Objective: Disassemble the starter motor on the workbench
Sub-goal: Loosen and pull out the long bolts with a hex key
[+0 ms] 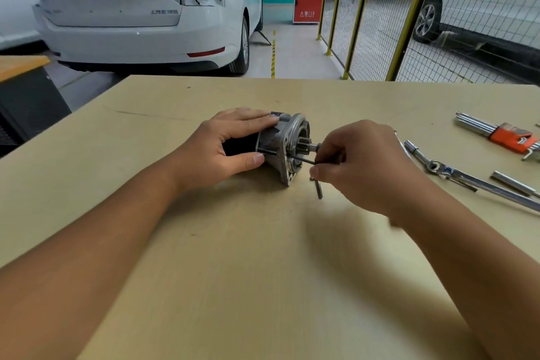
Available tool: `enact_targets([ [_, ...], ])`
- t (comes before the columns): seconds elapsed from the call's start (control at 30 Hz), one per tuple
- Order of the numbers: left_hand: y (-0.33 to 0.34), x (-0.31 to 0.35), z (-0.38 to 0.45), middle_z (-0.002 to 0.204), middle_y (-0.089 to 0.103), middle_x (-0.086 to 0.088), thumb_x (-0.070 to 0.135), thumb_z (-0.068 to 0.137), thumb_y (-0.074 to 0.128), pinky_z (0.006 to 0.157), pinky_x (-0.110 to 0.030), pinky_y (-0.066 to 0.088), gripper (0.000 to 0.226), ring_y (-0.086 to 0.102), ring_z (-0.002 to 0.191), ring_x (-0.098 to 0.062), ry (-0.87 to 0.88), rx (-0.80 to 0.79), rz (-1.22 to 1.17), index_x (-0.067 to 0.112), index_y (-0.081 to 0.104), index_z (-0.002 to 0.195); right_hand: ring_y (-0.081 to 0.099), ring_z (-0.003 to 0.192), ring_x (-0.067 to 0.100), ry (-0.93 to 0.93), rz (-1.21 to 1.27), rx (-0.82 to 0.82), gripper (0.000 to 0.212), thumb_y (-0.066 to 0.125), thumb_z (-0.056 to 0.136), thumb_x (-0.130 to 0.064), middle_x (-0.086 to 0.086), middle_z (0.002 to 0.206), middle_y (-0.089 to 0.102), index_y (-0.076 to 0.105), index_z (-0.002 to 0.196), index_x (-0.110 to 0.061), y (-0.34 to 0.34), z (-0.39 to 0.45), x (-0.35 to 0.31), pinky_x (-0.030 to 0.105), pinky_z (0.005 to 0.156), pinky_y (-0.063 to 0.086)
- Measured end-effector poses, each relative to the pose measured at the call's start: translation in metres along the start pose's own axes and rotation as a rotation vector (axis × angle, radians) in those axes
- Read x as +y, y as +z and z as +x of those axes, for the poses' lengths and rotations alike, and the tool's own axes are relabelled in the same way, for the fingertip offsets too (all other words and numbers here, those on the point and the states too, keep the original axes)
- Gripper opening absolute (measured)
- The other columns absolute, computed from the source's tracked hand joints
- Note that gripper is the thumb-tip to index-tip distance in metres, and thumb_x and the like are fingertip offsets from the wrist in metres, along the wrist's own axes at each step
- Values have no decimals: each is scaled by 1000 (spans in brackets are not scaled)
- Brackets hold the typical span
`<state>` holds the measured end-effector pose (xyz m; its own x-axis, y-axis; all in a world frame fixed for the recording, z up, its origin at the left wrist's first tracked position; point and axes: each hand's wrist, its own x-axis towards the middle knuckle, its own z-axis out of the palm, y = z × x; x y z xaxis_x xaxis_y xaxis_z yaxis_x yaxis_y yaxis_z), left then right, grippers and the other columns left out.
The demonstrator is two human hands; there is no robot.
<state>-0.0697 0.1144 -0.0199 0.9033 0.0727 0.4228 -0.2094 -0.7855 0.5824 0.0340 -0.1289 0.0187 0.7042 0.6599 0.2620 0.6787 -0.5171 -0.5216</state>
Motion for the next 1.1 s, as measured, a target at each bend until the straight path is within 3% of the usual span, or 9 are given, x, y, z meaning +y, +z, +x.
enact_targets([
  [0.1,-1,-3,2,152,55,15,26,87,75,128,-38,23,62,33,152,-9,-31,-20,-22,32,57,146,61,63,8,-31,36,-14,14,79,83,-36,-8,67,67,76,75,-26,-5,-1,-1,24,54,50],
  [0.23,2,-1,3,147,58,18,28,89,71,127,-32,25,55,36,149,-3,-48,22,-32,35,58,143,49,52,15,-15,33,-63,26,64,92,-27,7,64,64,74,74,-12,-6,1,3,17,40,35],
  [0.33,5,2,3,144,60,13,31,88,71,126,-37,29,56,41,146,-4,-87,72,-47,34,59,142,55,57,13,-31,-50,-139,28,61,95,-29,1,67,63,73,74,-15,-5,-1,4,20,47,38],
  [0.4,6,5,3,145,59,9,34,86,72,126,-42,30,59,42,146,-6,-115,94,-33,35,58,143,60,65,14,-69,-89,-121,27,62,96,-29,-4,68,64,73,73,-19,-3,-2,4,26,54,44],
  [0.5,9,9,2,143,55,19,41,86,70,126,-44,28,60,35,150,-6,-148,108,12,44,53,143,60,67,10,-85,-96,-38,20,71,91,-33,-10,69,65,74,73,-25,-2,-2,6,31,62,52],
  [0.67,11,12,3,136,49,35,50,85,67,123,-53,29,62,34,150,-13,-148,113,107,45,51,145,61,61,8,-27,-9,12,18,83,81,-32,-9,61,64,73,67,-25,1,0,8,25,54,48],
  [0.83,11,9,4,137,61,14,49,88,68,117,-51,37,61,47,136,-16,-123,128,105,38,56,146,61,59,0,26,131,51,23,84,79,-34,-12,58,65,71,63,-25,5,1,8,22,49,44],
  [0.97,12,8,5,136,62,11,49,88,68,116,-49,38,61,48,134,-16,-120,131,122,37,56,146,50,44,4,-12,109,-5,40,63,96,-40,-8,47,55,69,68,-13,9,-1,7,14,37,32],
  [1.1,11,9,5,136,62,11,49,88,68,117,-46,38,61,48,134,-15,-129,131,126,35,56,146,53,53,14,-80,-12,-47,40,59,99,-38,3,61,60,66,69,-13,13,-1,4,18,46,36],
])
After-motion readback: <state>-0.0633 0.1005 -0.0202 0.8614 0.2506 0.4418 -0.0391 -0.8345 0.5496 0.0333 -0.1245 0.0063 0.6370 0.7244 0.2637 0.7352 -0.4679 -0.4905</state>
